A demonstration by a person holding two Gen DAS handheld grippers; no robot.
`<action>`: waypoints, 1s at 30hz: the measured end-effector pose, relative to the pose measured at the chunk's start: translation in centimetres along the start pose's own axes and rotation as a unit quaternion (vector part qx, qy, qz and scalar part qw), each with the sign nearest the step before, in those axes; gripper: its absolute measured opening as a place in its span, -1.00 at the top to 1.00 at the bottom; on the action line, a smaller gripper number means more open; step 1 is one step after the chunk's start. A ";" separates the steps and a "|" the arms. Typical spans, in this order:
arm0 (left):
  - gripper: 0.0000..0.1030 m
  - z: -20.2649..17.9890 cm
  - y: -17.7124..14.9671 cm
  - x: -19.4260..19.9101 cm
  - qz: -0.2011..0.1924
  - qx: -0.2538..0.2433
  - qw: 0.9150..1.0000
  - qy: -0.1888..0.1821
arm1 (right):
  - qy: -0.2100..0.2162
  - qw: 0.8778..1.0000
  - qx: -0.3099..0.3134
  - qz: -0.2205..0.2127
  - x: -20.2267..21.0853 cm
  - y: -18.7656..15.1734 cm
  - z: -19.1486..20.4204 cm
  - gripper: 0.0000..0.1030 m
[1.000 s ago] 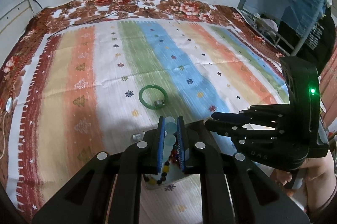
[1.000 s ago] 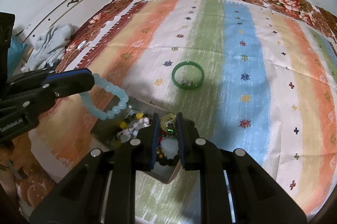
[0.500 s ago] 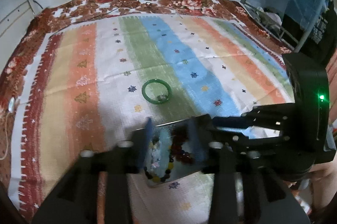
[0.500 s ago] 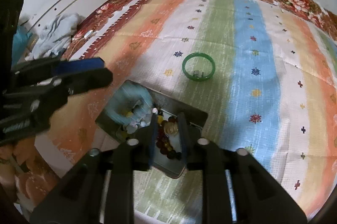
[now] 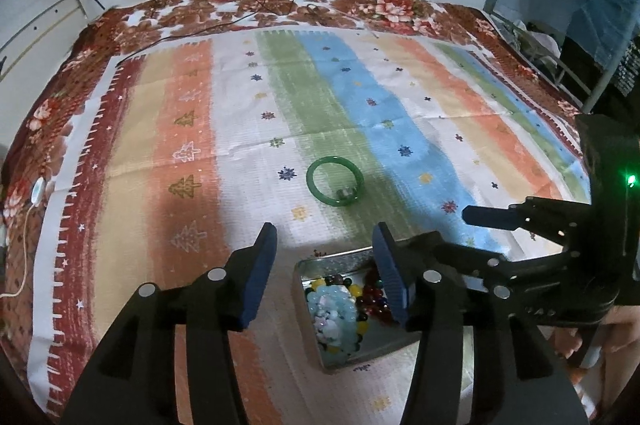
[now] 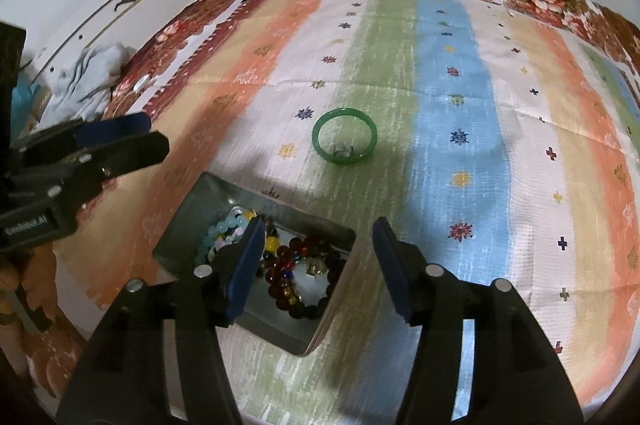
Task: Organize jewelry
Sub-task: 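Move both tools from the tin toward the green bangle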
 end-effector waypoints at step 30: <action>-0.02 3.1 0.1 -9.5 0.102 -0.002 0.995 0.020 | 0.060 0.993 -0.091 0.043 -5.8 3.0 -2.0 -0.14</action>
Point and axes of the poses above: each gripper's, at about its wrist camera, not at the fingertips, and x roughly against the way its jaws point, z to its left, y to its top, the point moved 9 cm from there along -x, roughly the way its jaws point, and after that the axes turned 10 degrees about -z, right-handed, at the moved point
